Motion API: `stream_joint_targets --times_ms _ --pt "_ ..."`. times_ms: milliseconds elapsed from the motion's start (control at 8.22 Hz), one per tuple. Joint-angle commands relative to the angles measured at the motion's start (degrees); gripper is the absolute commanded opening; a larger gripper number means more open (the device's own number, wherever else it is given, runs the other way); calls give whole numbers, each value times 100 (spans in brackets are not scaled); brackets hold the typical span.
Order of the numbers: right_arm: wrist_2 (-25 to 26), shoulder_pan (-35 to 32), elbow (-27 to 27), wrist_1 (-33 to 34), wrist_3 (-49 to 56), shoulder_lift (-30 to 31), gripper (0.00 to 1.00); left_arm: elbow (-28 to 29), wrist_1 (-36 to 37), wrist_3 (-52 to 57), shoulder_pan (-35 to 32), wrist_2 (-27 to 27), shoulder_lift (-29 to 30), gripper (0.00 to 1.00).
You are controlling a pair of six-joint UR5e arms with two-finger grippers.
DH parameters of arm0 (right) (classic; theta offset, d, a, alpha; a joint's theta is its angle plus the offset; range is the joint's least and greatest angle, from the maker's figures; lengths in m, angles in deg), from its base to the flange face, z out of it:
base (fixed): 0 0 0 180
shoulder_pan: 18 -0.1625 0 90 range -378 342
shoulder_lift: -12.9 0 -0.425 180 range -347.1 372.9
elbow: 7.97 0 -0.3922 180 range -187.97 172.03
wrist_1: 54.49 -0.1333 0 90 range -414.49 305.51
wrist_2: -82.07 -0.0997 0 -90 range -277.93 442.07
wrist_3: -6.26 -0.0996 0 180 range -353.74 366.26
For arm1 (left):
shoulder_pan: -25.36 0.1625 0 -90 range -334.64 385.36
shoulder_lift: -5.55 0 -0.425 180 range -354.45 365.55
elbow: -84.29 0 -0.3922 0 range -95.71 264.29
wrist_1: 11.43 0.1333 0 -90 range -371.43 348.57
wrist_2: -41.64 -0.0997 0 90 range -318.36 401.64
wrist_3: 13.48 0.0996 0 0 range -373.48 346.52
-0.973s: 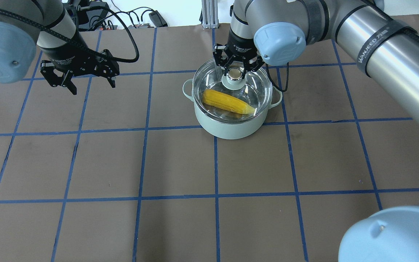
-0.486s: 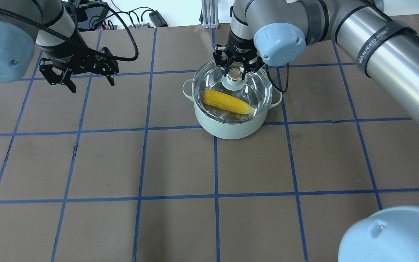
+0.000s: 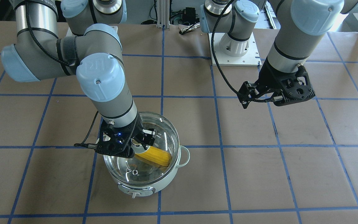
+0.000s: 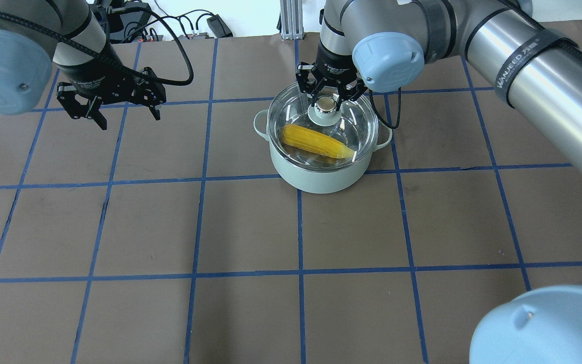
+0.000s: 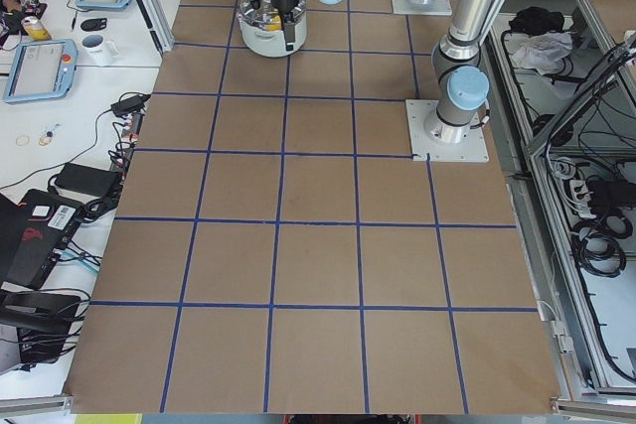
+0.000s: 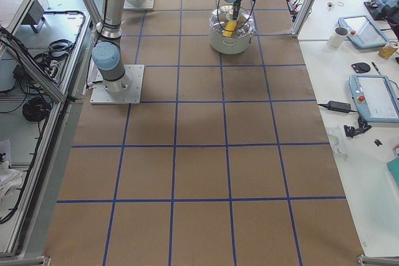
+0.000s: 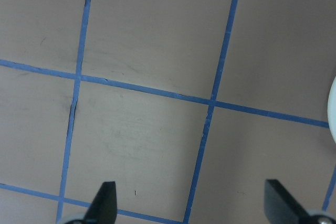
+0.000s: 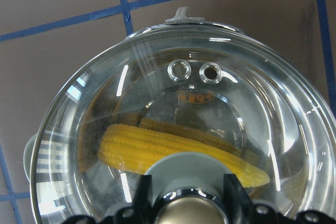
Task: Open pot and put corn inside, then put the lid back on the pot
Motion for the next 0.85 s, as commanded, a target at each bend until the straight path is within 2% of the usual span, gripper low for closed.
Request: stream_joint_targets --times_ms 0,122,608,730 --pt "0 0 0 0 -8 7 64 -9 9 1 0 0 15 100" --pt "0 0 0 9 -148 7 74 0 26 -17 0 0 50 100" --pt "0 0 -9 0 -114 51 80 -26 79 1 0 9 50 100" --pt "61 0 -61 -35 -1 147 87 -17 88 1 0 9 50 100"
